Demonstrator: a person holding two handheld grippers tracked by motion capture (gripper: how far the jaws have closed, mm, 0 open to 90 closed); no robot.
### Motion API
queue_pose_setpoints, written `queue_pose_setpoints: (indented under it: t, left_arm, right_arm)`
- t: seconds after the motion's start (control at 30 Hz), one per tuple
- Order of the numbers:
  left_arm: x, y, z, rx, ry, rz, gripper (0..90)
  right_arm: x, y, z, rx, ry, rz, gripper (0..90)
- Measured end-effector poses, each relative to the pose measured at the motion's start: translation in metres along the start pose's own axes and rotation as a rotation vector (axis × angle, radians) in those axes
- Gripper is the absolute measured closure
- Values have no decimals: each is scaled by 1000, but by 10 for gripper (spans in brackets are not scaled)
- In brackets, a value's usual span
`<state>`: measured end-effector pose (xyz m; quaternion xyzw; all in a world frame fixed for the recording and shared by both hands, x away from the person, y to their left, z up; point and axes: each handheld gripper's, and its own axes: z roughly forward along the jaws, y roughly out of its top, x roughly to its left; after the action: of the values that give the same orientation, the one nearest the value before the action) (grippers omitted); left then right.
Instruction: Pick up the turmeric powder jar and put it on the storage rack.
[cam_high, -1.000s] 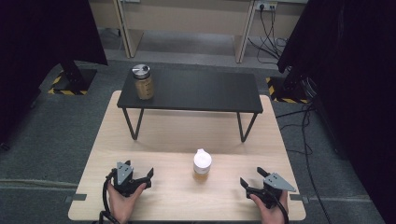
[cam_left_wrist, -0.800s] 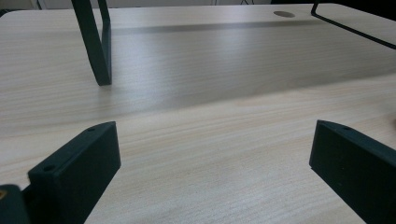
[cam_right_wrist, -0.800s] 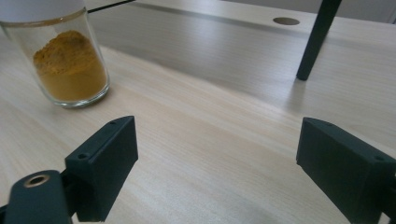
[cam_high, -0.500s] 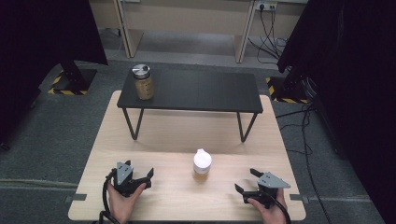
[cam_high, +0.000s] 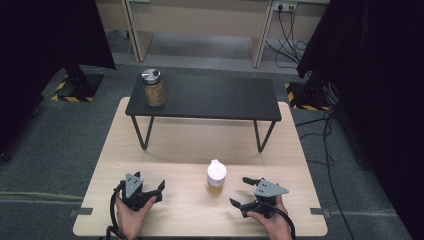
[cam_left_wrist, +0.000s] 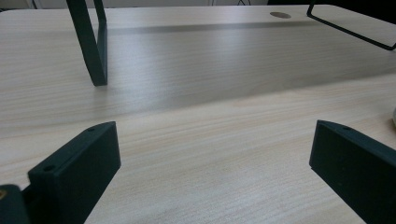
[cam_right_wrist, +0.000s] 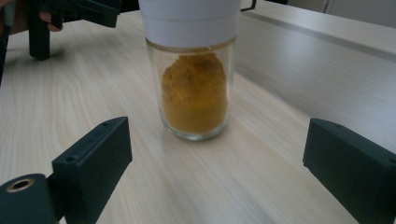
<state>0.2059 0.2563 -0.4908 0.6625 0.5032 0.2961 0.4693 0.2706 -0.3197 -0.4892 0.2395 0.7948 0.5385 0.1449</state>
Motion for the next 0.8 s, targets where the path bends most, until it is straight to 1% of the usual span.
queue_pose_setpoints:
  t: [0.13, 0.3, 0.53, 0.8]
  left_arm:
    - [0, 0, 0, -1, 0, -4, 10]
    - [1, 0, 0, -2, 1, -10, 10]
    - [1, 0, 0, -2, 0, -10, 10]
    - [1, -1, 0, -3, -1, -6, 10]
  right_arm:
    - [-1, 5, 17, -18, 32, -5, 79]
    - [-2, 10, 32, -37, 56, -13, 75]
    - [-5, 12, 48, -65, 83, -9, 73]
    - [-7, 13, 62, -82, 92, -15, 83]
